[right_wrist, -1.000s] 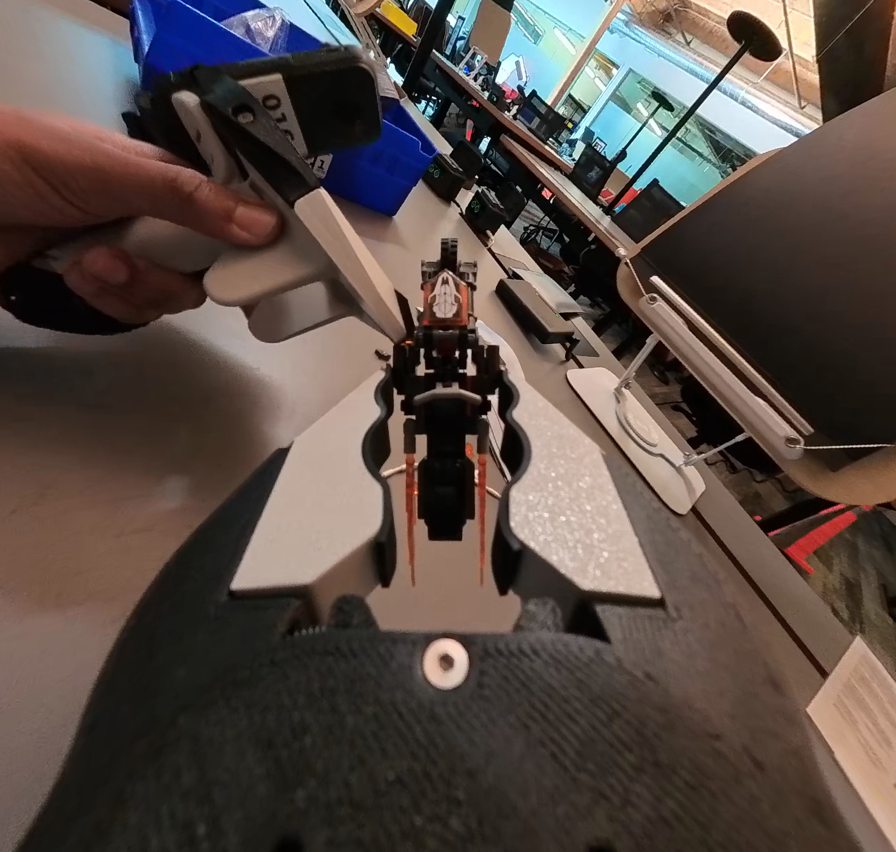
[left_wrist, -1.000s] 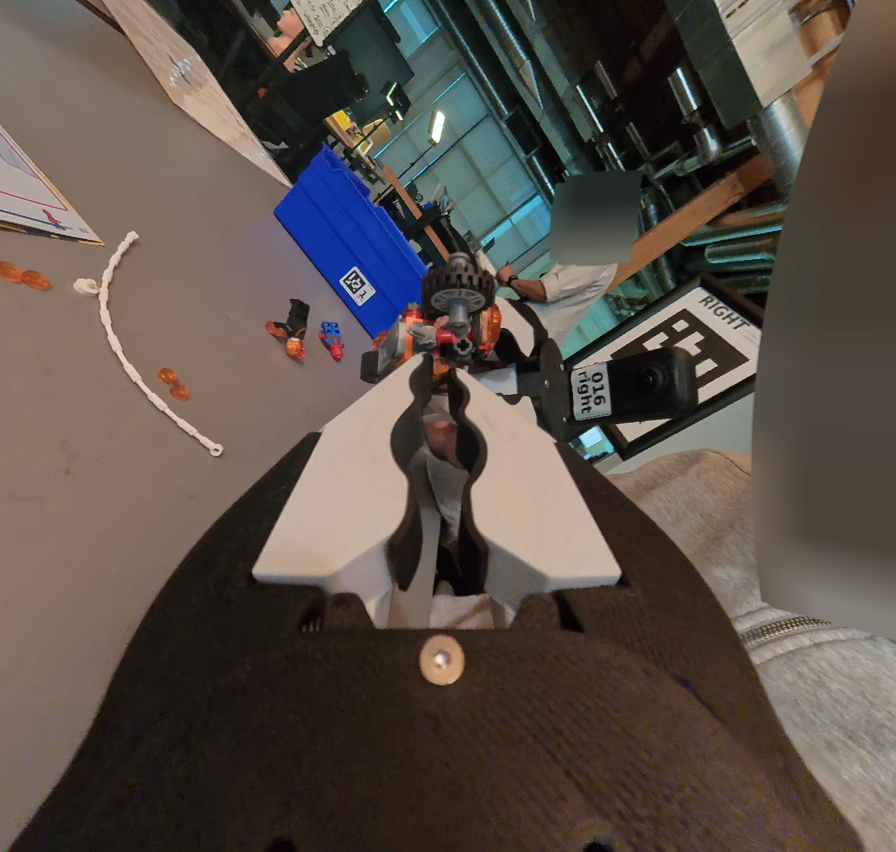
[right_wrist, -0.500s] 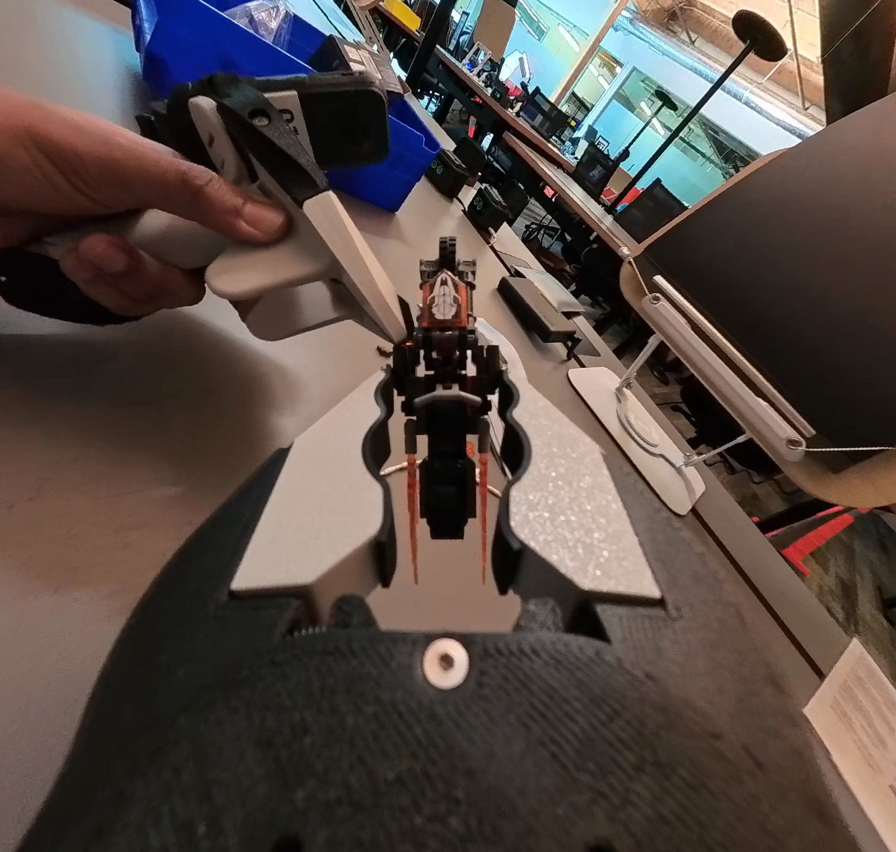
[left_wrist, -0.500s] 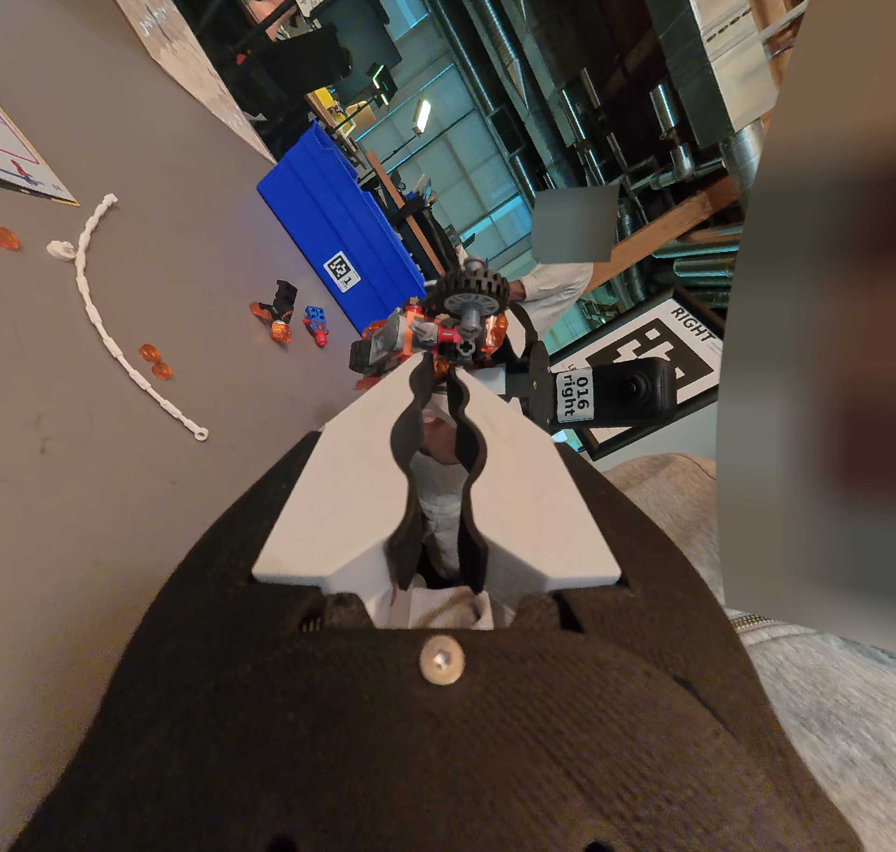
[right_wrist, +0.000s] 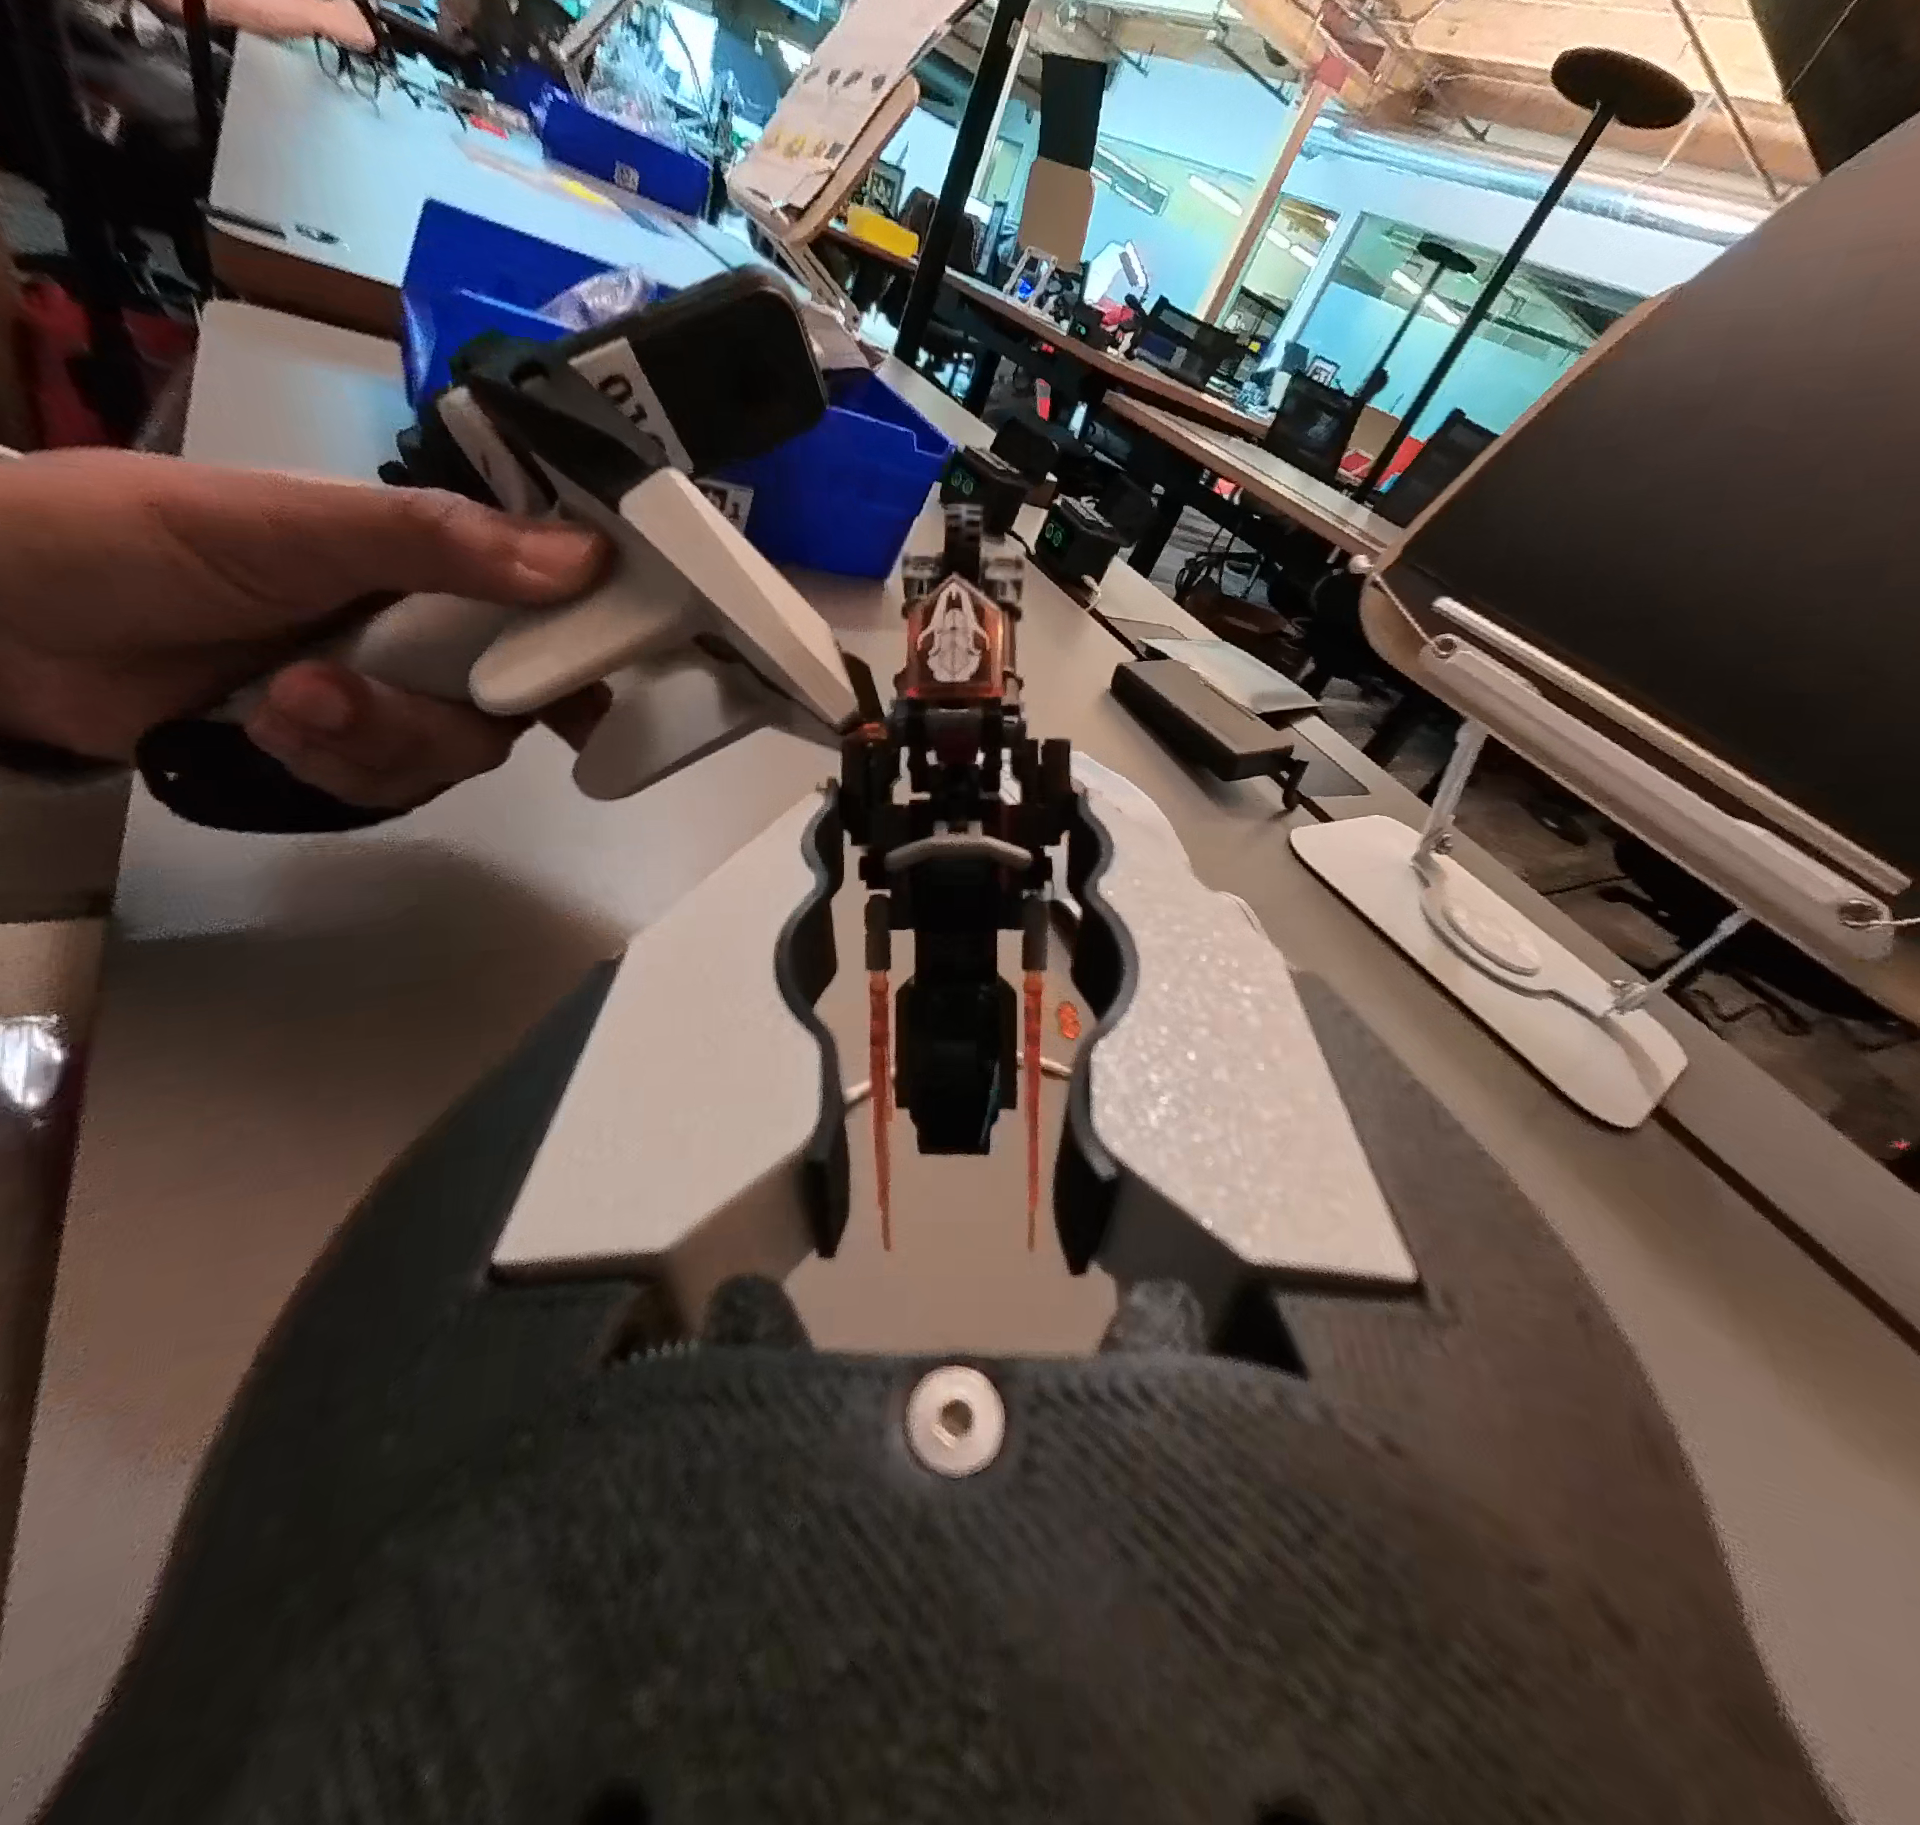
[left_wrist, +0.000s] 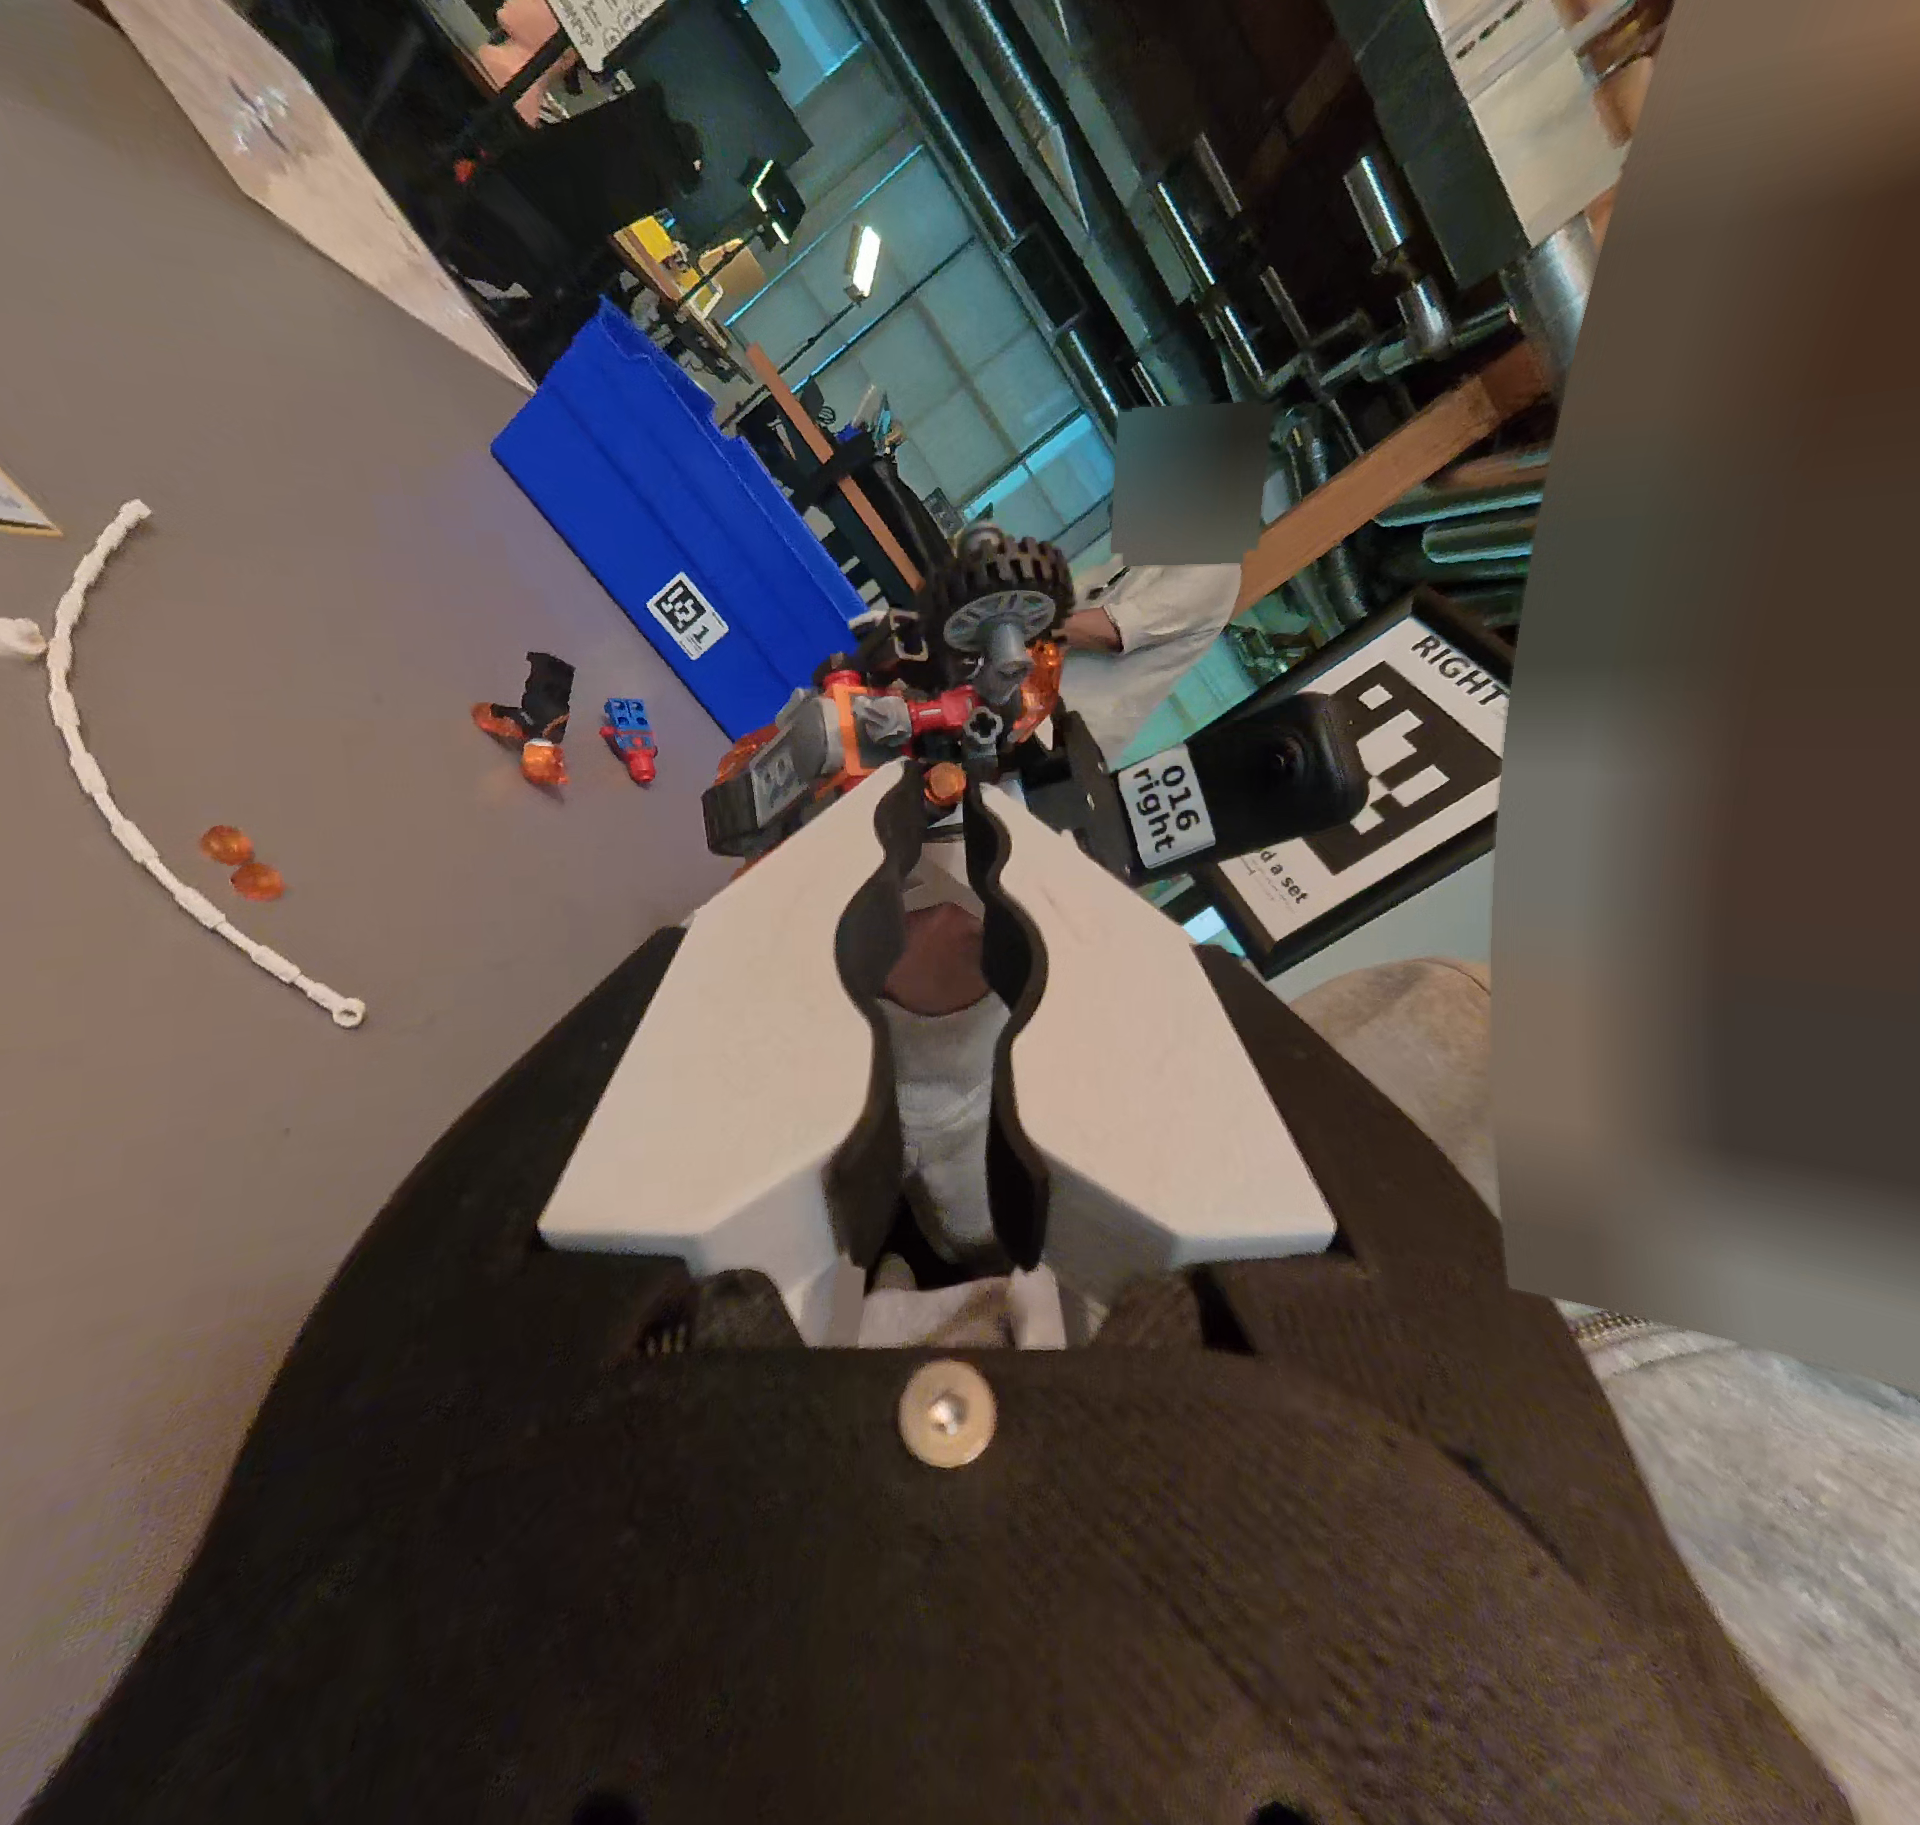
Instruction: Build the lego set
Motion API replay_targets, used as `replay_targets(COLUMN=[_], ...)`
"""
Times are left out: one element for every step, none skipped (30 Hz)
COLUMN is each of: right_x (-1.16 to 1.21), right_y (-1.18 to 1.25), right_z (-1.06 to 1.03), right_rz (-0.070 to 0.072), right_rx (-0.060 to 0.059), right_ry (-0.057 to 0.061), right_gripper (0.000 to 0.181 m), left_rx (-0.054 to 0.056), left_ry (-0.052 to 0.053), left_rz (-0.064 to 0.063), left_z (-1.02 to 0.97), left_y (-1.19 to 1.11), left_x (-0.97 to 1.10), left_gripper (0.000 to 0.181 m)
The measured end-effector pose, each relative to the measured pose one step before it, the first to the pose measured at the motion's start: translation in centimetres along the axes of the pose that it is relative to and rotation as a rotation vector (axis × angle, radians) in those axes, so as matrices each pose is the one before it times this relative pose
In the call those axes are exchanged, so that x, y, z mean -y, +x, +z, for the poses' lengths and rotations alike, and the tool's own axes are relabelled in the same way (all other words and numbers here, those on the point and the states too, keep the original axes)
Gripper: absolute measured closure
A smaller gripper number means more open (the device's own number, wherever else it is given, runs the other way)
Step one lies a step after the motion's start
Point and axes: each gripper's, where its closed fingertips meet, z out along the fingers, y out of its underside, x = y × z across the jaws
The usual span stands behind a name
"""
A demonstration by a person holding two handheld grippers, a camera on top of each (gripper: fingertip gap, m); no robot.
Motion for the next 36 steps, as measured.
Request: replay_targets(right_x=[0.099, 0.088, 0.08, 0.082, 0.075, 0.093, 0.078, 0.058, 0.053, 0.05, 0.023, 0.024, -0.011, -0.019, -0.014, -0.019, 0.007, 0.029, 0.038, 0.037, 0.039, 0.049, 0.022, 0.002, -0.034, -0.057, -0.058, -0.06, -0.049, -0.052, -0.08, -0.074, -0.075, -0.055, -0.033, 0.0], right_y=[0.05, 0.052, 0.036, 0.029, 0.027, 0.02, 0.015, 0.021, 0.016, 0.026, 0.017, 0.045, 0.08, 0.11, 0.137, 0.186, 0.25, 0.356, 0.452, 0.529, 0.562, 0.524, 0.452, 0.365, 0.261, 0.177, 0.08, -0.002, -0.072, -0.097, -0.107, -0.092, -0.063, -0.054, -0.035, -0.01], right_z=[-0.066, -0.065, -0.057, -0.048, -0.056, -0.035, -0.038, -0.034, -0.029, -0.028, -0.024, -0.02, -0.018, -0.027, -0.058, -0.09, -0.127, -0.196, -0.256, -0.312, -0.358, -0.386, -0.365, -0.337, -0.294, -0.25, -0.194, -0.135, -0.069, -0.011, 0.033, 0.044, 0.042, 0.006, -0.005, -0.033], right_rz=[0.0124, 0.0115, 0.0113, 0.0111, 0.0111, 0.0118, 0.0126, 0.0127, 0.0121, 0.0106, 0.0086, 0.0066, 0.0053, 0.0049, 0.0065, 0.0084, 0.0075, 0.0038, 0.0003, -0.0011, 0.0005, 0.0047, 0.0085, 0.0091, 0.0074, 0.0052, 0.0034, 0.0022, 0.0006, -0.0015, -0.0039, -0.0066, -0.0086, -0.0086, -0.0068, -0.0041], right_rx=[0.0013, 0.0011, 0.0014, 0.002, 0.0026, 0.003, 0.0035, 0.0042, 0.0043, 0.0039, 0.0032, 0.0011, -0.0025, -0.0029, -0.0021, -0.0033, -0.0059, -0.011, -0.0157, -0.0181, -0.0184, -0.0162, -0.0123, -0.0092, -0.0076, -0.0063, -0.0043, -0.0015, 0.0007, 0.0022, 0.0026, 0.0009, -0.0009, -0.0013, -0.0013, -0.0012], right_ry=[0.0091, 0.0079, 0.0075, 0.0074, 0.0076, 0.008, 0.0077, 0.0072, 0.0064, 0.0052, 0.004, 0.003, 0.0014, 0.0004, 0.0009, 0.0012, 0.0019, 0.002, 0.0004, -0.0007, 0.0007, 0.0031, 0.0039, 0.003, 0.0019, 0.0013, 0.001, 0.0011, 0.0007, -0.001, -0.0031, -0.0045, -0.0048, -0.0042, -0.003, -0.0016], right_gripper=[0.14, 0.14, 0.141, 0.14, 0.14, 0.14, 0.141, 0.141, 0.141, 0.14, 0.14, 0.14, 0.14, 0.14, 0.14, 0.14, 0.14, 0.141, 0.14, 0.14, 0.14, 0.14, 0.14, 0.14, 0.14, 0.14, 0.14, 0.14, 0.14, 0.14, 0.14, 0.14, 0.14, 0.14, 0.14, 0.14], left_rx=[0.004, 0.004, 0.003, 0.0024, 0.0015, -0.0001, -0.0021, -0.0036, -0.001, 0.0012, 0.002, 0.0002, -0.0015, -0.0028, -0.0008, 0.0063, 0.0112, 0.0121, 0.0113, 0.0123, 0.0132, 0.0155, 0.0197, 0.018, 0.0182, 0.023, 0.029, 0.0367, 0.0409, 0.0388, 0.0361, 0.0345, 0.0233, 0.0134, 0.0065, 0.0018], left_ry=[-0.0018, -0.001, 0.0001, 0.0, 0.0004, 0.001, 0.0028, 0.0031, 0.0019, -0.0006, -0.0005, 0.0006, 0.002, 0.0035, 0.0044, 0.0025, 0.0003, 0.0009, -0.0001, -0.0069, -0.015, -0.022, -0.0287, -0.0346, -0.0392, -0.0467, -0.0501, -0.0529, -0.054, -0.0497, -0.0431, -0.0348, -0.0247, -0.0174, -0.0132, -0.015], left_rz=[0.0135, 0.0103, 0.0096, 0.0085, 0.0053, 0.0051, 0.0042, 0.0044, 0.0056, 0.0062, 0.0056, 0.0036, 0.0032, 0.0026, 0.003, 0.003, 0.0038, 0.0046, 0.0054, 0.005, 0.008, 0.0117, 0.0147, 0.0177, 0.0198, 0.0217, 0.0262, 0.0282, 0.0293, 0.0297, 0.0278, 0.0228, 0.0198, 0.0152, 0.0094, 0.0046], left_z=[0.09, 0.086, 0.067, 0.061, 0.05, 0.044, 0.041, 0.038, 0.044, 0.055, 0.033, 0.015, -0.035, -0.071, -0.117, -0.164, -0.226, -0.273, -0.286, -0.262, -0.223, -0.17, -0.133, -0.099, -0.041, 0.002, 0.029, 0.071, 0.118, 0.16, 0.186, 0.195, 0.217, 0.242, 0.277, 0.306], left_y=[0.132, 0.106, 0.099, 0.092, 0.083, 0.097, 0.126, 0.149, 0.103, 0.063, 0.046, 0.043, 0.053, 0.048, 0.004, -0.124, -0.227, -0.235, -0.211, -0.206, -0.205, -0.204, -0.243, -0.199, -0.176, -0.21, -0.255, -0.316, -0.344, -0.291, -0.247, -0.253, -0.112, -0.015, 0.033, 0.052], left_x=[0.036, 0.033, 0.042, 0.025, 0.025, 0.017, 0.039, 0.056, 0.038, 0.0, 0.005, 0.031, 0.04, 0.059, 0.071, 0.042, 0.009, 0.003, -0.019, -0.122, -0.269, -0.409, -0.556, -0.651, -0.745, -0.838, -0.882, -0.902, -0.891, -0.813, -0.692, -0.545, -0.387, -0.271, -0.195, -0.216], left_gripper=[0.175, 0.175, 0.175, 0.175, 0.175, 0.175, 0.175, 0.174, 0.174, 0.174, 0.174, 0.174, 0.174, 0.174, 0.174, 0.174, 0.174, 0.173, 0.174, 0.175, 0.175, 0.177, 0.177, 0.177, 0.177, 0.177, 0.177, 0.177, 0.176, 0.176, 0.176, 0.175, 0.175, 0.175, 0.176, 0.176])
